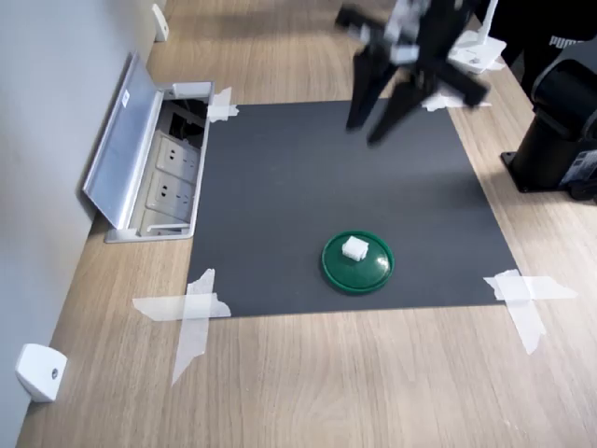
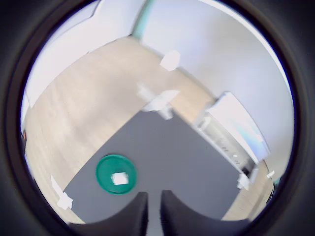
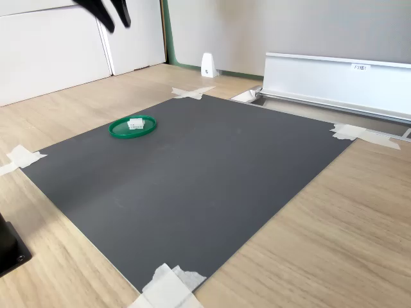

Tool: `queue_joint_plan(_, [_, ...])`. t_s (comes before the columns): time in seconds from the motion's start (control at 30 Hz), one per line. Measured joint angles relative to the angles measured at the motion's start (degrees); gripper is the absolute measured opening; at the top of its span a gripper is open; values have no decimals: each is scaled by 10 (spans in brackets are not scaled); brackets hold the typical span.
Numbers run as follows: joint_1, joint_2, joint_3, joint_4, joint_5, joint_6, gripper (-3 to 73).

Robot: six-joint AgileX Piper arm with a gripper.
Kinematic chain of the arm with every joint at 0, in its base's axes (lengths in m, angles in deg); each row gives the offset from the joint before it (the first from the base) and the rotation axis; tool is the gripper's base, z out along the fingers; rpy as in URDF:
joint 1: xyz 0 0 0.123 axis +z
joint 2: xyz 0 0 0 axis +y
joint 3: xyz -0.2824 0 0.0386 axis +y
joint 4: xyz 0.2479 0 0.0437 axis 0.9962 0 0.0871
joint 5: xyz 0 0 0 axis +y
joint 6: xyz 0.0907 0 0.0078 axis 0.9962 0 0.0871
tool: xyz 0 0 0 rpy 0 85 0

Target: Grasp a white terminal and put it on the green lid.

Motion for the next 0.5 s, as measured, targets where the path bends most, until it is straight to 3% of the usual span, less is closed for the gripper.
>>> queue_joint_plan(0.13, [-53,-80,23,1,-32,2,4])
queue_joint_plan(0.5, [-172,-307,225,6,-228,123,-5])
